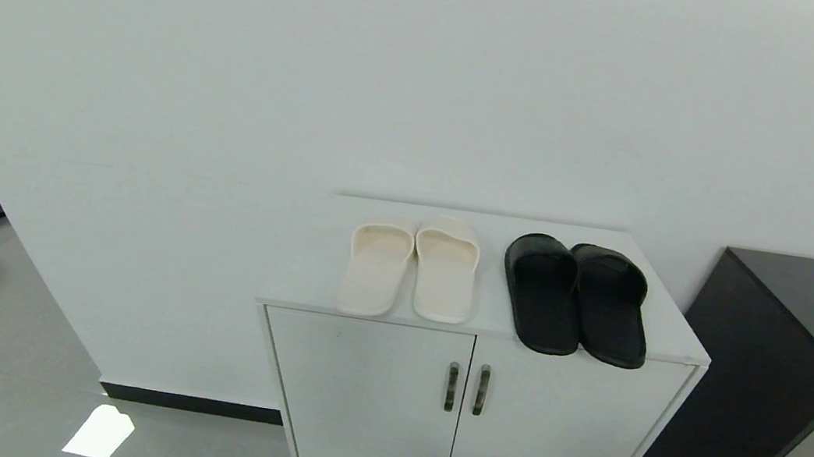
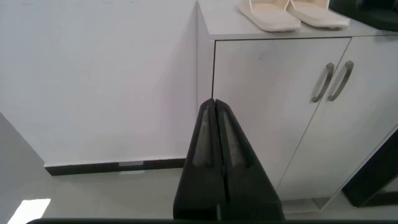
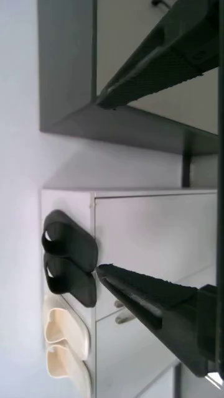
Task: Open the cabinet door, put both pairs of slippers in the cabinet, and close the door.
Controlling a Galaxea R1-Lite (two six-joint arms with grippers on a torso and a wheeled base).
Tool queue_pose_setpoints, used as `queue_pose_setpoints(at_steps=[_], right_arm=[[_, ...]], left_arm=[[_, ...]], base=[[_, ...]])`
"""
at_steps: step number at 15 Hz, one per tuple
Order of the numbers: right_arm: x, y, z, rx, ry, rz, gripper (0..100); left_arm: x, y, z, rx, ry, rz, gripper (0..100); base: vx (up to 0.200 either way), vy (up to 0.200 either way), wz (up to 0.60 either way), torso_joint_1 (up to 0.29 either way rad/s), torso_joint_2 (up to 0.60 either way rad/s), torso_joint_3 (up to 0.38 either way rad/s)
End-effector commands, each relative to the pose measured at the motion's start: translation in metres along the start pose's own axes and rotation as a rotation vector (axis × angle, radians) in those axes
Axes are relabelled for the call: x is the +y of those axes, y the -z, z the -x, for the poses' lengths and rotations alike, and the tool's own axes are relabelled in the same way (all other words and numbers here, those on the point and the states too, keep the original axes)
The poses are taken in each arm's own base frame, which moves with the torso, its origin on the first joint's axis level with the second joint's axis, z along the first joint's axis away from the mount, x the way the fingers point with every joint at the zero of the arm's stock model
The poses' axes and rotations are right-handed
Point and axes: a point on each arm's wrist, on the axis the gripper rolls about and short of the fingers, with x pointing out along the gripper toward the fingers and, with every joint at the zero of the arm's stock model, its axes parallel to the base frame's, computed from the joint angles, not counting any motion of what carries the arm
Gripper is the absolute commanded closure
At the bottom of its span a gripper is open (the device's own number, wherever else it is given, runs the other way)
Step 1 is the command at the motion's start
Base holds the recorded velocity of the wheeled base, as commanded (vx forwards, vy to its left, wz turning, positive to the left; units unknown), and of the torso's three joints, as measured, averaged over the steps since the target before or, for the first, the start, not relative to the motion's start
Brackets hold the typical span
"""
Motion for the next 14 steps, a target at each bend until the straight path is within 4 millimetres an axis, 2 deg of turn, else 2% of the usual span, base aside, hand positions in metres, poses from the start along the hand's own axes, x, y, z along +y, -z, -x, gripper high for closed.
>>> queue_pose_setpoints(at_steps=[1,2,4,7,8,9,11,14], right_arm=[[0.009,-0.037,-0.102,0.22,-0.137,-0.019,0],[0.019,-0.037,-0.124,0.24,-0.141,-0.013,0],[0.063,-0.034,-0.167,0.265,-0.155,-0.054,0],[0.114,-0.033,-0.219,0.291,-0.169,-0.068,0],[0.12,-0.031,-0.228,0.298,-0.169,-0.063,0],[0.134,-0.033,-0.249,0.289,-0.169,-0.066,0],[0.147,-0.038,-0.271,0.263,-0.13,-0.07,0],[0.163,-0.019,-0.302,0.284,-0.065,-0.046,0]], left_arm=[[0.0,0.0,0.0,0.001,0.001,0.005,100],[0.0,0.0,0.0,0.002,0.001,0.004,100],[0.0,0.0,0.0,0.001,0.001,0.005,100],[0.0,0.0,0.0,0.001,-0.001,0.012,100],[0.0,0.0,0.0,0.001,-0.001,0.013,100],[0.0,0.0,0.0,0.002,-0.001,0.013,100],[0.0,0.0,0.0,0.001,-0.001,0.012,100],[0.0,0.0,0.0,0.001,-0.002,0.013,100]], base=[[0.0,0.0,0.0,0.0,0.0,0.0],[0.0,0.0,0.0,0.0,0.0,0.0],[0.0,0.0,0.0,0.0,0.0,0.0],[0.0,0.0,0.0,0.0,0.0,0.0],[0.0,0.0,0.0,0.0,0.0,0.0],[0.0,0.0,0.0,0.0,0.0,0.0],[0.0,0.0,0.0,0.0,0.0,0.0],[0.0,0.0,0.0,0.0,0.0,0.0]])
